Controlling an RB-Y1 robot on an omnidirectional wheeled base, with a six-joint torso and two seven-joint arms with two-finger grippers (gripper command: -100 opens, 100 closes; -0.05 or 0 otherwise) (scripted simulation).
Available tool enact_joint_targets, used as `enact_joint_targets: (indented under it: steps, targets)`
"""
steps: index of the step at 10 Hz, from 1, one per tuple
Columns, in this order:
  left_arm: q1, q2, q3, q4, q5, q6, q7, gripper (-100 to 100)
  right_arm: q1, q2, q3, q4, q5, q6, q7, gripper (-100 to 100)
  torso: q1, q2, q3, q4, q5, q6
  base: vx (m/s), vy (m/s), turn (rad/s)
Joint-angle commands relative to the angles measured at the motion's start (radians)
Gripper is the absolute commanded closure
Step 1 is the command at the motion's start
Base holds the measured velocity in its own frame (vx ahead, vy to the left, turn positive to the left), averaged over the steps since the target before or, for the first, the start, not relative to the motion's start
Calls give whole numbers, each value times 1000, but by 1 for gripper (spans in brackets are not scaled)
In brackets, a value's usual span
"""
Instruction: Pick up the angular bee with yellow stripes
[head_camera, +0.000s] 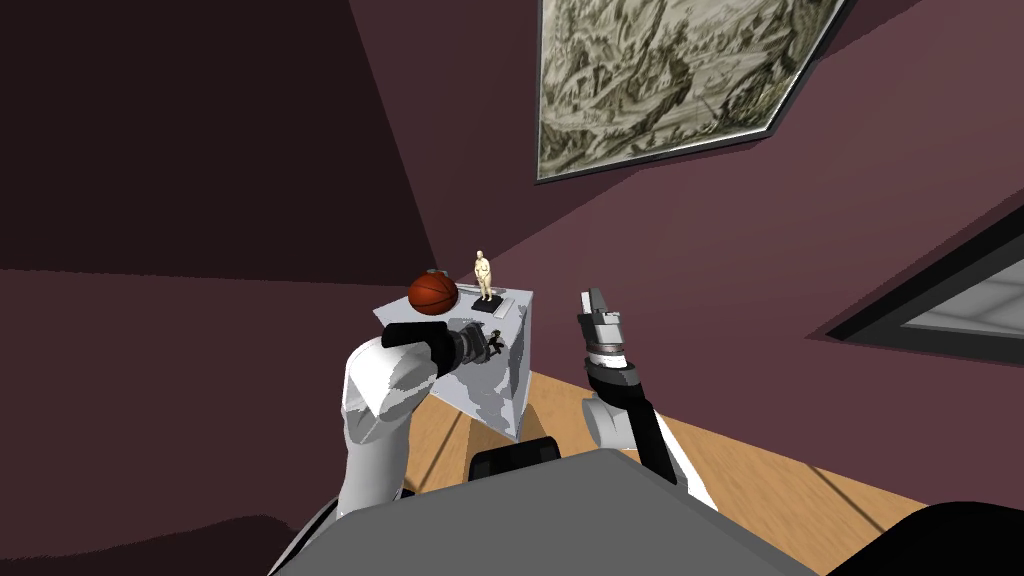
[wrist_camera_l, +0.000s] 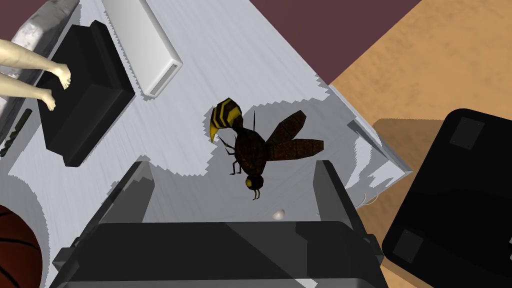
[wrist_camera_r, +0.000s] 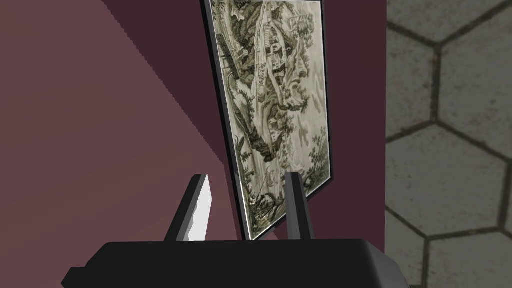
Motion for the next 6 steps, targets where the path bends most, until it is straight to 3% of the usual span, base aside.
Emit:
enact_joint_targets:
  steps: [1,5,6]
  targets:
    - [4,-11,-4,-25,6,35,16,-100,0,0,0,0,0,0,0,0,0,0,0,0,0,0,39,5,-35]
    - [9,-49,-4,-90,19,108,36,-100,0,0,0,0,0,0,0,0,-1,1,1,0,0,0,31,-4,-30]
    - [7,-44,-6,-83,16,99,36,-100,0,0,0,0,0,0,0,0,-1,1,1,0,0,0,10,-2,-2]
